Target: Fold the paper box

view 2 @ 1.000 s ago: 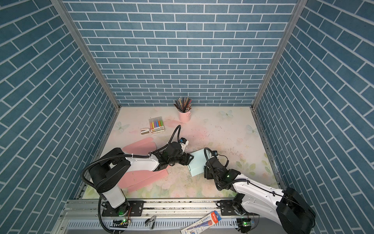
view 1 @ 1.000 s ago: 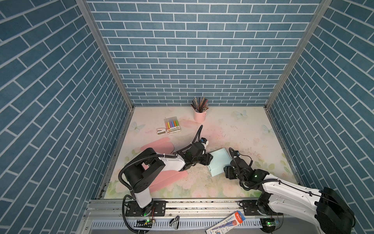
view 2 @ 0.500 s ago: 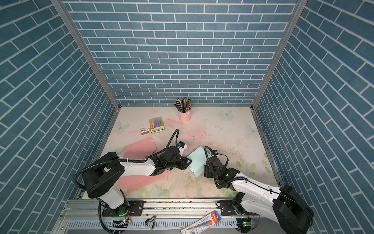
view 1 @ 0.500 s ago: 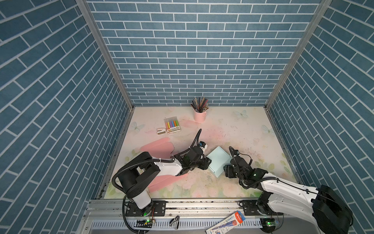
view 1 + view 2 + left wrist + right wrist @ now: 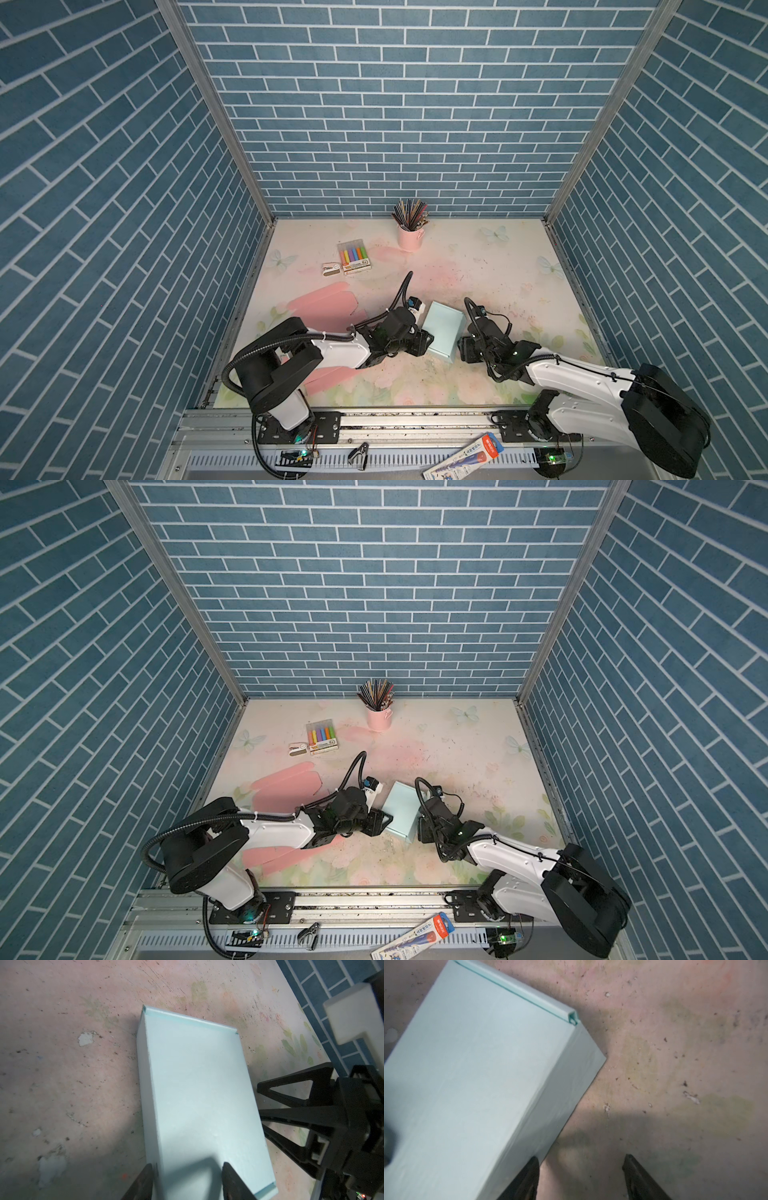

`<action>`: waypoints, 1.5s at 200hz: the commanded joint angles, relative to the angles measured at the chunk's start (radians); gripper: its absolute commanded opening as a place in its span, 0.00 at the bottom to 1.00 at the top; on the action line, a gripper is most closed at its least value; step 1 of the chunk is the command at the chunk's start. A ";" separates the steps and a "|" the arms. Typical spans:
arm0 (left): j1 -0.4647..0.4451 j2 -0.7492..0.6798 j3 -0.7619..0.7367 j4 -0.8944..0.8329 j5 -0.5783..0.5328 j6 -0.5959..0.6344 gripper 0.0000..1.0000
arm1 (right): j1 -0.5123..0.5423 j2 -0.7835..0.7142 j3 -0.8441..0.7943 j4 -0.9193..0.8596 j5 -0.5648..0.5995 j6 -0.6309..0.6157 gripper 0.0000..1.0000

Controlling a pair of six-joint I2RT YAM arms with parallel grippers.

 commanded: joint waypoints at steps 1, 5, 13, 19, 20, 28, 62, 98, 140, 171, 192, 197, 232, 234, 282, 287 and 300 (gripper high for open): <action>-0.036 -0.005 0.006 0.112 0.128 -0.033 0.52 | 0.030 0.006 0.030 0.069 -0.099 -0.009 0.65; -0.039 -0.003 0.008 0.114 0.129 -0.035 0.52 | 0.034 0.004 0.032 0.072 -0.099 -0.009 0.65; -0.040 0.000 0.012 0.118 0.134 -0.037 0.52 | 0.041 0.001 0.035 0.076 -0.102 -0.006 0.65; -0.039 0.004 0.014 0.126 0.140 -0.040 0.52 | 0.044 -0.001 0.036 0.081 -0.107 -0.003 0.65; -0.041 0.004 0.014 0.128 0.142 -0.040 0.52 | 0.044 -0.001 0.036 0.081 -0.107 -0.003 0.65; -0.041 0.009 0.014 0.143 0.154 -0.047 0.52 | 0.049 -0.001 0.039 0.092 -0.115 0.001 0.65; -0.042 0.010 0.006 0.197 0.200 -0.079 0.51 | 0.059 -0.015 0.031 0.122 -0.130 0.016 0.65; -0.049 -0.006 -0.016 0.214 0.209 -0.096 0.51 | 0.059 -0.044 0.015 0.136 -0.130 0.013 0.65; -0.052 -0.011 -0.037 0.215 0.179 -0.103 0.51 | 0.060 -0.059 -0.001 0.159 -0.155 0.003 0.65; -0.006 -0.033 -0.114 0.291 0.169 -0.161 0.52 | 0.062 -0.134 -0.057 0.120 -0.114 0.033 0.65; 0.008 -0.066 -0.135 0.255 0.149 -0.147 0.54 | 0.049 -0.200 -0.085 0.056 -0.072 0.041 0.66; 0.012 -0.073 -0.137 0.247 0.146 -0.143 0.55 | 0.044 -0.216 -0.089 0.041 -0.064 0.042 0.66; 0.043 -0.115 -0.148 0.217 0.147 -0.127 0.62 | -0.019 -0.305 -0.098 -0.028 -0.063 0.026 0.66; 0.044 -0.117 -0.149 0.215 0.147 -0.126 0.63 | -0.022 -0.306 -0.096 -0.030 -0.065 0.024 0.66; 0.067 -0.118 -0.074 0.126 0.140 -0.059 0.66 | -0.108 -0.268 -0.073 -0.008 -0.106 -0.055 0.49; 0.072 -0.114 -0.062 0.122 0.142 -0.053 0.66 | -0.118 -0.257 -0.071 0.001 -0.113 -0.061 0.48; 0.084 -0.099 -0.034 0.110 0.152 -0.036 0.67 | -0.136 -0.226 -0.063 0.021 -0.127 -0.075 0.44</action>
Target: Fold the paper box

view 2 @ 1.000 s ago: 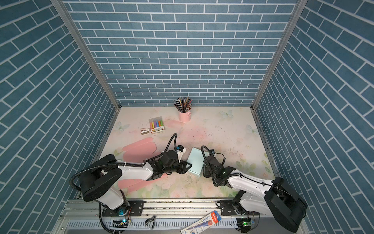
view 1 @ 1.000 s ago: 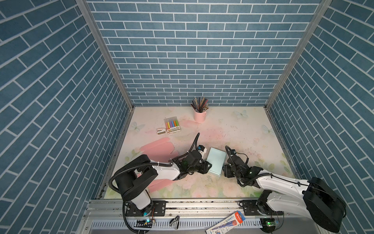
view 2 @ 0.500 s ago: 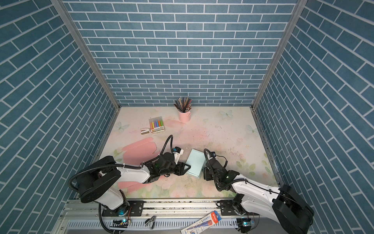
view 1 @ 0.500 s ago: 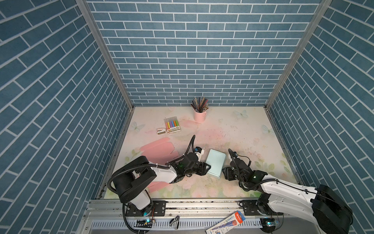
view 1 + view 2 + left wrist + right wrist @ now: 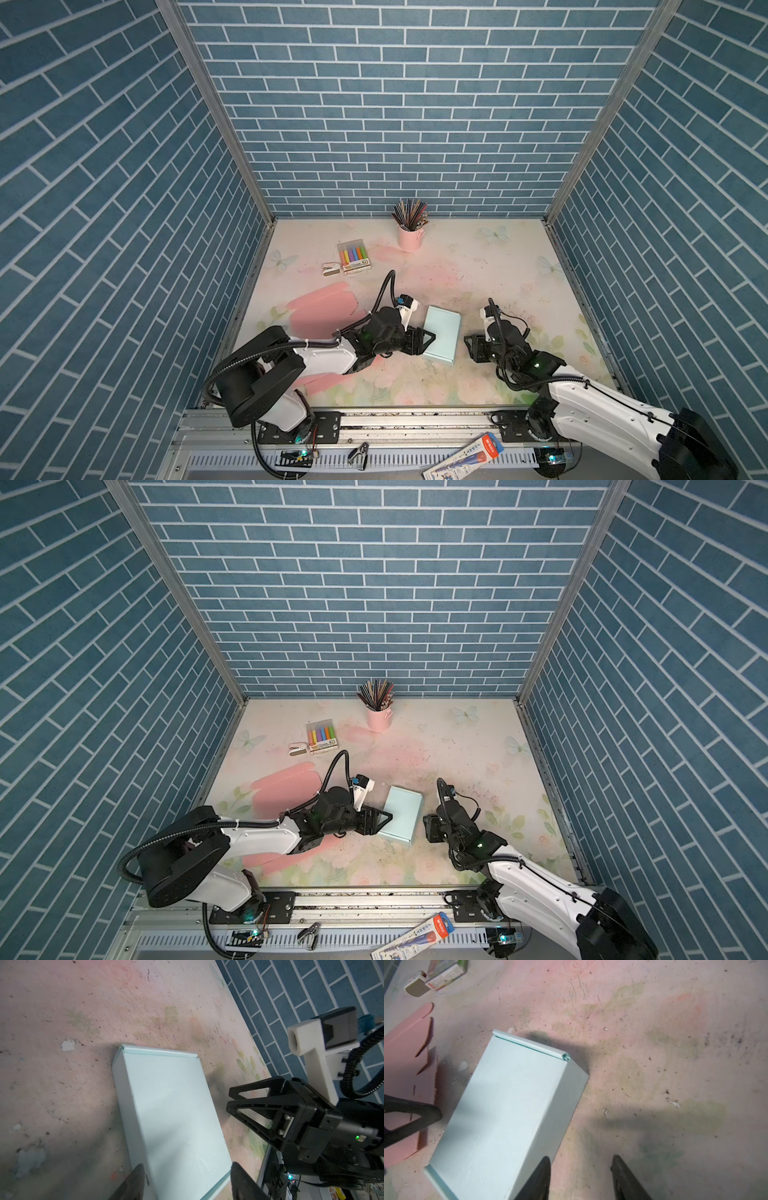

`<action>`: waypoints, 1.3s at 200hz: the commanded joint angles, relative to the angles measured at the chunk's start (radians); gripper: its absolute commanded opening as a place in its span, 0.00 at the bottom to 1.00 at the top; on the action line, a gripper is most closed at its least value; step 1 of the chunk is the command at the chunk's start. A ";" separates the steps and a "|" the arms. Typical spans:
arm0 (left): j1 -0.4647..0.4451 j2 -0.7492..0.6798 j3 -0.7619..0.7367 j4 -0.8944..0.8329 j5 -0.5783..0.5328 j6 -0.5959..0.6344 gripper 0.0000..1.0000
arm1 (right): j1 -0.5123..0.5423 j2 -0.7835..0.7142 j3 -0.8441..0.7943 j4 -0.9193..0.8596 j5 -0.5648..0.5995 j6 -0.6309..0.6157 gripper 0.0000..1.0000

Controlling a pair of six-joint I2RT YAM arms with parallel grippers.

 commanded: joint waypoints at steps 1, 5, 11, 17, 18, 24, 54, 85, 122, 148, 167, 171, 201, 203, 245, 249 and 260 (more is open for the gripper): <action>0.025 0.016 0.063 -0.033 0.012 0.054 0.67 | -0.032 0.045 0.030 0.021 -0.036 -0.048 0.44; 0.028 0.022 0.074 -0.040 0.014 0.060 0.67 | -0.035 0.053 0.034 0.026 -0.037 -0.051 0.43; 0.033 0.033 0.094 -0.050 0.018 0.071 0.68 | -0.040 0.065 0.039 0.030 -0.037 -0.055 0.43; 0.039 0.045 0.114 -0.060 0.021 0.079 0.68 | -0.046 0.077 0.046 0.030 -0.036 -0.058 0.42; 0.038 0.046 0.117 -0.061 0.021 0.081 0.68 | -0.046 0.079 0.047 0.030 -0.035 -0.059 0.42; 0.041 0.057 0.135 -0.069 0.021 0.090 0.68 | -0.054 0.091 0.051 0.038 -0.035 -0.065 0.42; 0.054 0.124 0.207 -0.085 0.025 0.115 0.68 | -0.094 0.154 0.075 0.074 -0.047 -0.086 0.41; 0.069 0.185 0.221 -0.052 0.037 0.101 0.67 | -0.097 0.243 0.136 0.064 0.002 -0.113 0.37; 0.068 0.230 0.232 -0.003 0.068 0.082 0.66 | -0.103 0.350 0.173 0.131 -0.019 -0.127 0.36; 0.065 0.253 0.233 0.031 0.092 0.063 0.65 | -0.110 0.410 0.185 0.161 -0.031 -0.131 0.36; 0.064 0.274 0.235 0.050 0.100 0.056 0.65 | -0.111 0.430 0.193 0.172 -0.047 -0.131 0.36; 0.062 0.278 0.235 0.053 0.101 0.053 0.65 | -0.110 0.433 0.192 0.177 -0.049 -0.130 0.36; 0.052 0.311 0.247 0.079 0.115 0.043 0.64 | -0.109 0.449 0.192 0.200 -0.081 -0.124 0.35; 0.049 0.313 0.248 0.080 0.117 0.042 0.64 | -0.109 0.449 0.191 0.202 -0.084 -0.123 0.35; 0.032 0.329 0.271 0.095 0.135 0.037 0.63 | -0.106 0.458 0.176 0.290 -0.181 -0.111 0.34; 0.032 0.329 0.272 0.095 0.136 0.037 0.63 | -0.102 0.454 0.172 0.303 -0.187 -0.112 0.34; 0.027 0.330 0.272 0.099 0.139 0.035 0.63 | -0.097 0.440 0.165 0.328 -0.199 -0.112 0.34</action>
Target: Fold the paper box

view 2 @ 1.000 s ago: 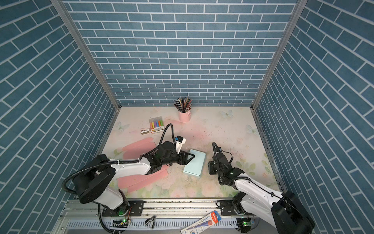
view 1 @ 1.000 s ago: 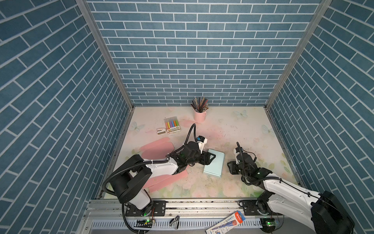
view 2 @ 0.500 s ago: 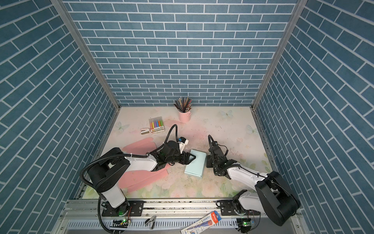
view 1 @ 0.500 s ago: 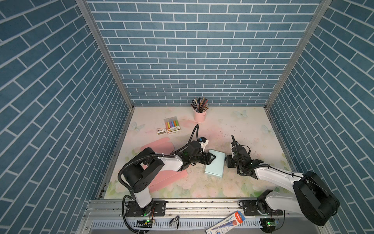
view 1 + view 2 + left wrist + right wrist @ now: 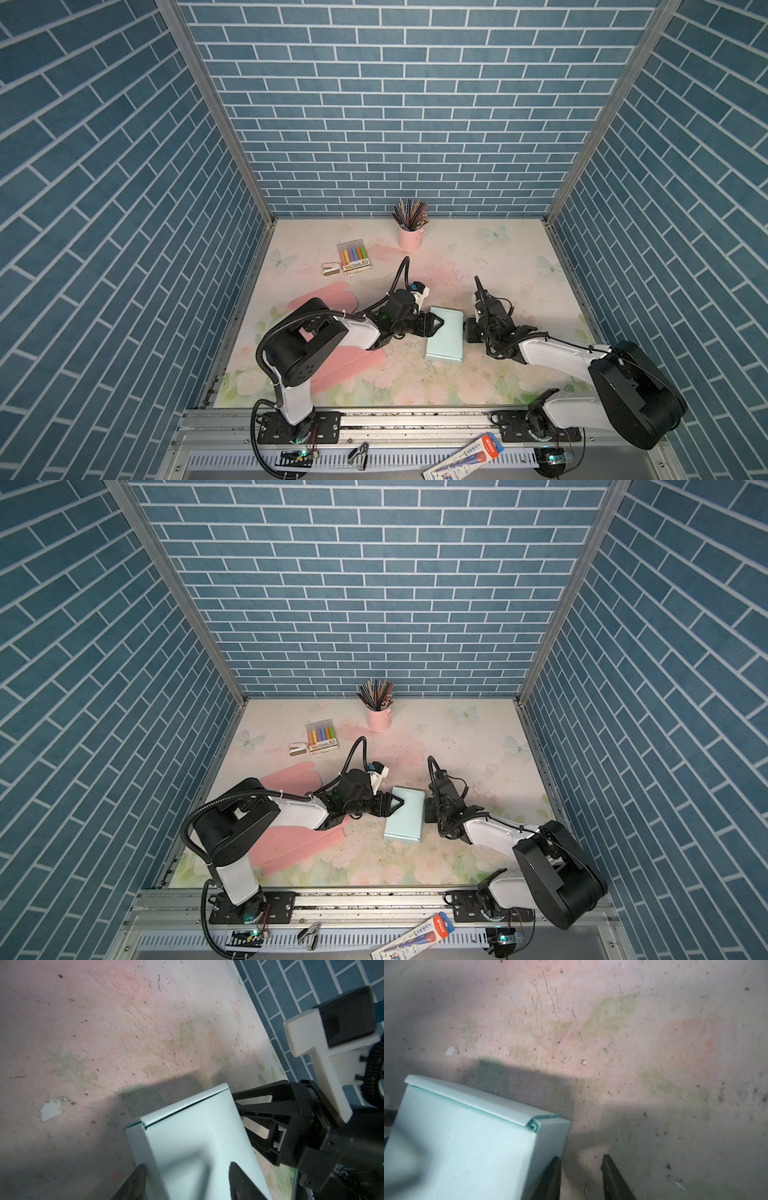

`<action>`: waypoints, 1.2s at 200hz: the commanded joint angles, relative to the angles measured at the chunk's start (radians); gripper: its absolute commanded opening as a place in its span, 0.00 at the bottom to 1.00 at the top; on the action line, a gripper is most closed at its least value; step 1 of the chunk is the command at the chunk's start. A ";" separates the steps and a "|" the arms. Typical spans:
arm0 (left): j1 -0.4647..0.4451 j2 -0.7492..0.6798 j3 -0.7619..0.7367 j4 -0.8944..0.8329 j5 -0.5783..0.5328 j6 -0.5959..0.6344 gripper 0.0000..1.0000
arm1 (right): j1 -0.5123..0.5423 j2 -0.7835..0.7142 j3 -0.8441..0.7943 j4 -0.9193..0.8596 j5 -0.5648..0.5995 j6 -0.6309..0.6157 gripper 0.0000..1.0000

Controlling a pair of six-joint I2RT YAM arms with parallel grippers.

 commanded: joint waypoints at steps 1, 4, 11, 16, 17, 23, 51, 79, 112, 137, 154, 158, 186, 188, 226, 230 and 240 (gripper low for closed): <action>-0.036 0.016 0.043 0.069 0.075 -0.014 0.63 | 0.027 -0.010 0.004 0.146 -0.160 -0.003 0.34; -0.036 0.016 0.041 0.073 0.075 -0.015 0.63 | 0.029 -0.015 0.003 0.150 -0.163 -0.005 0.34; -0.038 0.015 0.040 0.080 0.080 -0.019 0.63 | 0.035 -0.028 0.000 0.162 -0.164 -0.011 0.34; -0.038 0.014 0.036 0.086 0.084 -0.023 0.63 | 0.039 -0.039 -0.006 0.165 -0.161 -0.014 0.34; -0.039 0.014 0.035 0.088 0.086 -0.023 0.63 | 0.039 -0.041 -0.006 0.165 -0.160 -0.013 0.34; -0.037 0.013 0.031 0.099 0.094 -0.030 0.63 | 0.039 -0.054 -0.010 0.162 -0.152 -0.015 0.34; -0.007 -0.016 -0.014 0.143 0.099 -0.058 0.63 | 0.029 -0.106 -0.034 0.071 -0.069 -0.004 0.34; 0.033 -0.060 -0.056 0.107 0.066 -0.053 0.67 | -0.010 -0.146 -0.089 0.030 -0.085 0.032 0.35; 0.038 -0.104 -0.096 0.075 0.032 -0.042 0.72 | -0.011 -0.204 -0.116 -0.007 -0.097 0.070 0.38; 0.033 -0.151 -0.136 0.056 0.005 -0.031 0.73 | -0.005 -0.290 -0.136 -0.074 -0.100 0.094 0.37; 0.019 -0.190 -0.163 0.020 -0.016 -0.017 0.73 | 0.027 -0.374 -0.152 -0.144 -0.069 0.106 0.33; 0.015 -0.199 -0.168 0.014 -0.020 -0.015 0.73 | 0.037 -0.399 -0.156 -0.170 -0.057 0.113 0.32; -0.042 -0.253 -0.204 -0.035 -0.053 -0.007 0.73 | 0.098 -0.517 -0.184 -0.289 -0.016 0.171 0.27; -0.047 -0.256 -0.207 -0.038 -0.058 -0.008 0.73 | 0.103 -0.524 -0.186 -0.294 -0.013 0.177 0.26; -0.130 -0.302 -0.249 -0.039 -0.124 -0.050 0.73 | 0.207 -0.535 -0.202 -0.326 0.031 0.249 0.23; -0.137 -0.303 -0.252 -0.039 -0.132 -0.053 0.73 | 0.217 -0.526 -0.199 -0.328 0.035 0.253 0.22; -0.148 -0.306 -0.256 -0.039 -0.151 -0.062 0.73 | 0.245 -0.504 -0.193 -0.330 0.052 0.263 0.22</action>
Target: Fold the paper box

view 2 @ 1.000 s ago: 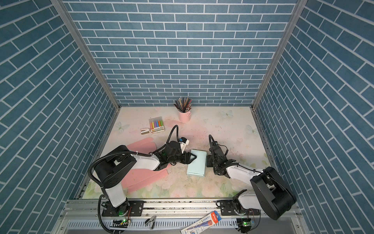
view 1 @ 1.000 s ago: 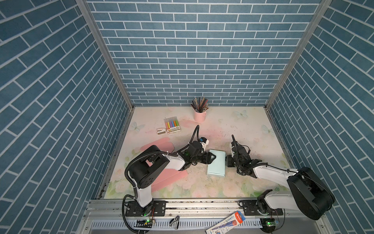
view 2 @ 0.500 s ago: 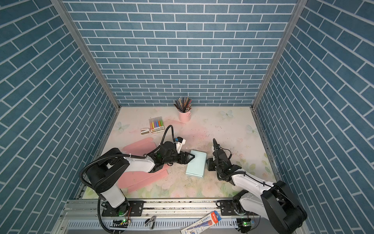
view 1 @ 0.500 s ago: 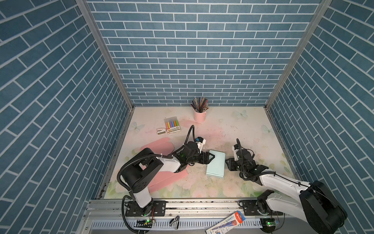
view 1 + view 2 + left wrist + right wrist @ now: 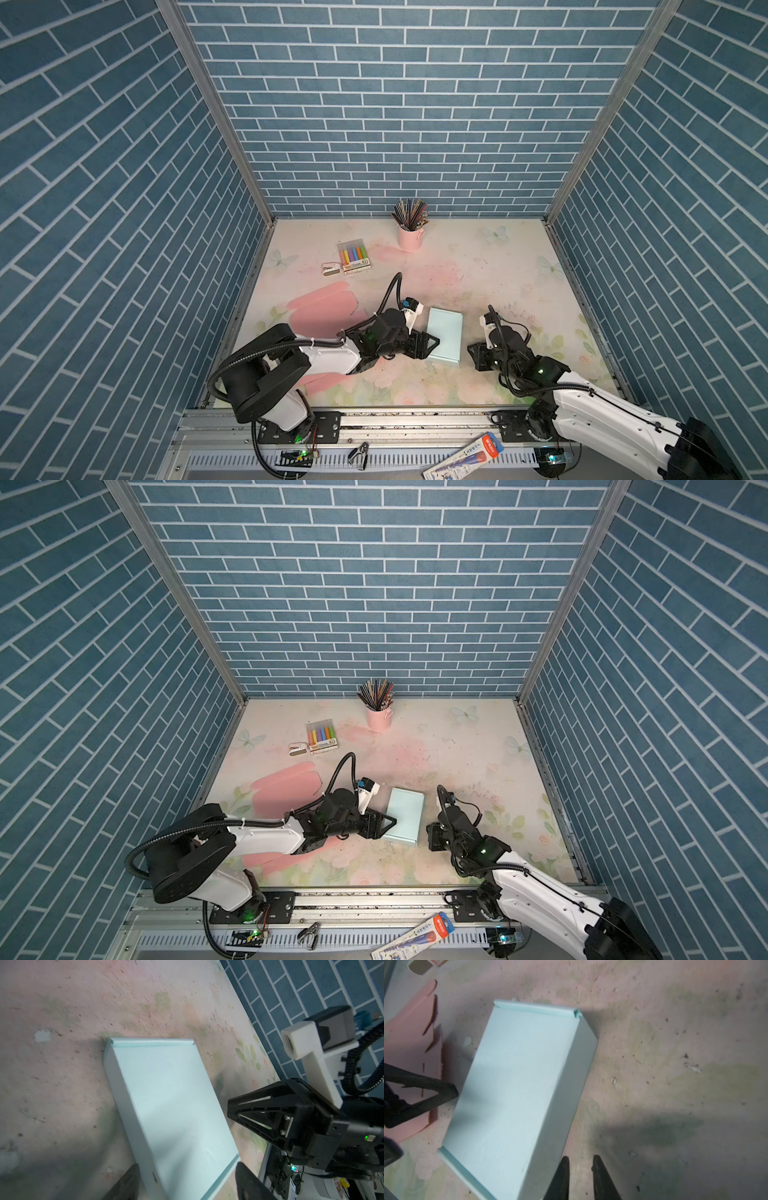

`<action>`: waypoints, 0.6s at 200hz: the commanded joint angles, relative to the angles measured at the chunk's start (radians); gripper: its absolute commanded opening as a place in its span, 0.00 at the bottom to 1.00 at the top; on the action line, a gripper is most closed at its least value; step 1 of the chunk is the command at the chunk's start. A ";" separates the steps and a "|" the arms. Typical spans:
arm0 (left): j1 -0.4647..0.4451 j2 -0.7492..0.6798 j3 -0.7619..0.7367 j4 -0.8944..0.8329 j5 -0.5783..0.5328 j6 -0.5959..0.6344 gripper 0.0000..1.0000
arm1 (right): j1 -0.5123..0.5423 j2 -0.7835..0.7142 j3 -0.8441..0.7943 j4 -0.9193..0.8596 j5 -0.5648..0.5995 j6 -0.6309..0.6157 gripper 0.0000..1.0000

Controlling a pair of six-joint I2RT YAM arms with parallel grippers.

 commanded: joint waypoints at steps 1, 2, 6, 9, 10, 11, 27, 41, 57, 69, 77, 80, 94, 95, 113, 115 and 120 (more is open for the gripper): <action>-0.029 -0.017 -0.020 -0.009 -0.070 -0.024 0.73 | 0.053 0.032 0.005 -0.052 0.064 0.078 0.22; -0.030 -0.017 -0.021 -0.010 -0.071 -0.025 0.73 | 0.056 0.035 0.005 -0.050 0.066 0.080 0.22; -0.035 -0.017 -0.022 -0.008 -0.075 -0.028 0.73 | 0.067 0.043 0.007 -0.049 0.074 0.085 0.22; -0.038 -0.017 -0.022 -0.007 -0.078 -0.029 0.73 | 0.076 0.049 0.009 -0.046 0.077 0.088 0.22; -0.038 -0.017 -0.023 -0.006 -0.078 -0.030 0.73 | 0.079 0.052 0.009 -0.045 0.079 0.089 0.22; -0.038 -0.016 -0.023 -0.006 -0.078 -0.030 0.73 | 0.082 0.054 0.010 -0.043 0.080 0.090 0.22; -0.056 -0.008 -0.020 0.001 -0.083 -0.038 0.73 | 0.114 0.089 0.000 0.003 0.074 0.112 0.21; -0.069 0.003 -0.015 0.005 -0.087 -0.042 0.72 | 0.147 0.121 -0.009 0.038 0.077 0.139 0.20; -0.083 0.015 -0.009 0.009 -0.088 -0.050 0.72 | 0.174 0.145 -0.011 0.064 0.087 0.153 0.20; -0.093 0.024 -0.009 0.018 -0.086 -0.055 0.72 | 0.188 0.157 -0.007 0.083 0.088 0.158 0.19; -0.098 0.031 -0.007 0.024 -0.084 -0.060 0.72 | 0.197 0.166 -0.003 0.095 0.089 0.160 0.18; -0.101 0.033 -0.007 0.026 -0.084 -0.061 0.72 | 0.201 0.170 -0.001 0.100 0.089 0.160 0.18; -0.107 0.041 -0.008 0.047 -0.080 -0.072 0.71 | 0.213 0.190 0.011 0.121 0.087 0.164 0.18; -0.107 0.042 -0.008 0.049 -0.079 -0.073 0.71 | 0.213 0.190 0.011 0.123 0.087 0.164 0.18; -0.117 0.052 -0.008 0.085 -0.066 -0.091 0.70 | 0.224 0.208 0.025 0.154 0.078 0.164 0.18; -0.118 0.053 -0.006 0.090 -0.064 -0.094 0.70 | 0.225 0.210 0.027 0.158 0.077 0.164 0.18; -0.122 0.057 -0.006 0.098 -0.060 -0.098 0.69 | 0.230 0.212 0.031 0.166 0.077 0.163 0.17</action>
